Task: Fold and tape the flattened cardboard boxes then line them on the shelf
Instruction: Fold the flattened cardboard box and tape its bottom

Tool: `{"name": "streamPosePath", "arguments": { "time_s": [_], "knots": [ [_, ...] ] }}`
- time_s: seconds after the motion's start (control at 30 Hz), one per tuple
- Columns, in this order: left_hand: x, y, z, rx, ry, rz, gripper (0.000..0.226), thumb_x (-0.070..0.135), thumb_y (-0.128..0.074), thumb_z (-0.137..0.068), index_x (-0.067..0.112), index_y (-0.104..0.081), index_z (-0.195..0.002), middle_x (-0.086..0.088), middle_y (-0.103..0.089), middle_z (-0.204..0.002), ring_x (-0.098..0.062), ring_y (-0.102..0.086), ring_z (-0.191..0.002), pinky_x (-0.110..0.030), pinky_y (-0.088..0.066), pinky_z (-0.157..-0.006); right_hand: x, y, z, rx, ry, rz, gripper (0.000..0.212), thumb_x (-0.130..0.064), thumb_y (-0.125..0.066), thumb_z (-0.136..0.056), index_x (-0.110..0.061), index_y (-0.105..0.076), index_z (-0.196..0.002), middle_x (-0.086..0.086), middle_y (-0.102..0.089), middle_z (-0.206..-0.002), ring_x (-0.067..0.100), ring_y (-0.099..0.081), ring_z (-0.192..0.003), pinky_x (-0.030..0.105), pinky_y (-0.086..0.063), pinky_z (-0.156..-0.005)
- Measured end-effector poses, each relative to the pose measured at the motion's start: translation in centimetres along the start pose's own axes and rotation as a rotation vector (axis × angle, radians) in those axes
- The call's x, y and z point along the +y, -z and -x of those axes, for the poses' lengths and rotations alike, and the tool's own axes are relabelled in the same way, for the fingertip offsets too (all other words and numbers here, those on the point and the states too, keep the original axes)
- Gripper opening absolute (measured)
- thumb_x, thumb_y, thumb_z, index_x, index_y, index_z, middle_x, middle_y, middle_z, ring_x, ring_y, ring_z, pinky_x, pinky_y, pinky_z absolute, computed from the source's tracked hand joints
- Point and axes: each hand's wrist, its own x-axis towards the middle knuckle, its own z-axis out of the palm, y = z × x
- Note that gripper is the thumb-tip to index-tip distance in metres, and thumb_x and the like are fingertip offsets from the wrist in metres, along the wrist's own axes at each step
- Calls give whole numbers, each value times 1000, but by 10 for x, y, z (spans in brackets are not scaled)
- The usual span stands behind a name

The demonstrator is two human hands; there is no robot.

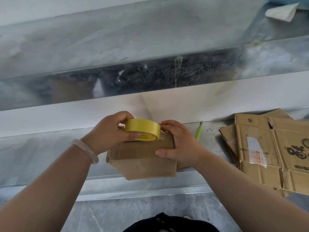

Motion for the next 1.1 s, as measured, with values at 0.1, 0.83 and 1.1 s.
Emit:
{"name": "streamPosePath", "arguments": {
  "time_s": [0.1,0.83,1.1],
  "knots": [
    [3,1,2,-22,19,79,45,46,-84,-51,26,-59,-84,14,-62,-74,-4,-60,-71,-18,-51,-62,1,-2,1,18,18,-8,90,-72,-65,-57,-31,-52,-136,-21,-37,-140,-1,-30,-136,14,-20,-112],
    [27,-2,-8,76,16,77,23,44,-65,-73,22,-65,-80,17,-58,-54,3,-53,-51,-10,-39,-50,3,-15,4,122,8,-115,59,-33,-60,-80,-22,-54,-137,-21,-40,-141,-9,-26,-136,7,-17,-111],
    [23,29,-5,-19,3,-209,30,59,-72,-62,32,-65,-75,24,-65,-75,5,-58,-67,-13,-38,-56,6,-10,3,133,34,-42,52,-20,-71,-86,-21,-56,-135,-24,-41,-136,-28,-27,-122,-2,-17,-103]
  ]
}}
